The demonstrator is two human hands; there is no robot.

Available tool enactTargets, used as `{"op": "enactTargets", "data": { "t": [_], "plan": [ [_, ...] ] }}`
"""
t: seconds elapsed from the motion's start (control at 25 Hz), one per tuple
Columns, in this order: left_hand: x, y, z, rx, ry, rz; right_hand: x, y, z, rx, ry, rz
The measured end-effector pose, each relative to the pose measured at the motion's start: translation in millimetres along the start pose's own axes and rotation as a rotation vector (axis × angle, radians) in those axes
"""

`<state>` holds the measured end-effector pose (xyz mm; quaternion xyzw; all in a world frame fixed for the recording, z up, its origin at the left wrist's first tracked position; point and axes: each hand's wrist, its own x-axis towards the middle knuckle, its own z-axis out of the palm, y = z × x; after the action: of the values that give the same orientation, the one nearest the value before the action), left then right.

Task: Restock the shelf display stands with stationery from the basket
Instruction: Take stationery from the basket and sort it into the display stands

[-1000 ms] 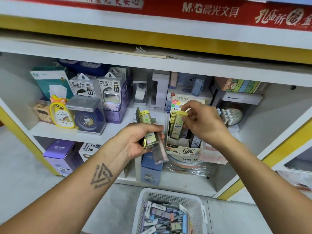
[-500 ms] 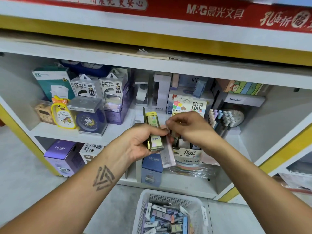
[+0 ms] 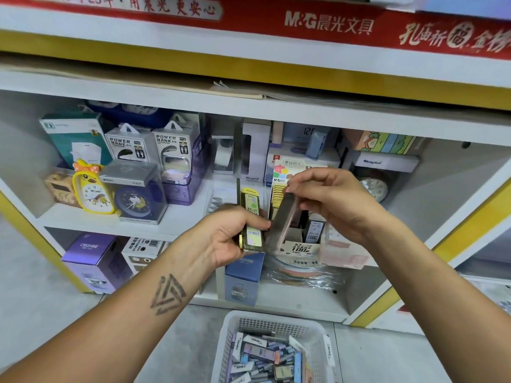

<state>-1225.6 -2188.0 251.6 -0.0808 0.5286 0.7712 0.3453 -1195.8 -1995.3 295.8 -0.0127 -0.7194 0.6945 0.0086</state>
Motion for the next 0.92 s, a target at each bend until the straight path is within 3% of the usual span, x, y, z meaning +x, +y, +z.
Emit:
{"op": "enactTargets", "data": {
  "t": [0.12, 0.2, 0.28, 0.44, 0.52, 0.72, 0.92],
  "plan": [
    [0.0, -2.5, 8.1, 0.021, -0.034, 0.004, -5.1, -2.4, -12.2, -0.025, -0.119, -0.066],
    [-0.4, -5.0, 12.2, 0.015, -0.067, -0.024, -7.4, -5.3, -19.9, -0.053, -0.114, -0.118],
    [0.7, -5.7, 13.3, 0.014, -0.048, -0.036, -8.5, -8.9, -27.4, -0.171, -0.012, -0.189],
    [6.3, -3.5, 5.0, 0.0, 0.094, -0.029, -3.2, -6.1, -35.4, -0.655, 0.212, -0.239],
    [5.4, -2.6, 3.8, -0.029, 0.082, -0.044, -1.0, -0.2, -35.1, -0.856, 0.201, -0.257],
    [1.5, 1.1, 2.7, -0.09, 0.042, -0.036, 6.0, 5.1, -31.0, -1.219, 0.124, -0.528],
    [-1.8, 2.0, 1.4, -0.049, -0.033, -0.024, 9.1, 11.1, -22.4, -1.29, 0.082, -0.52]
  ]
}}
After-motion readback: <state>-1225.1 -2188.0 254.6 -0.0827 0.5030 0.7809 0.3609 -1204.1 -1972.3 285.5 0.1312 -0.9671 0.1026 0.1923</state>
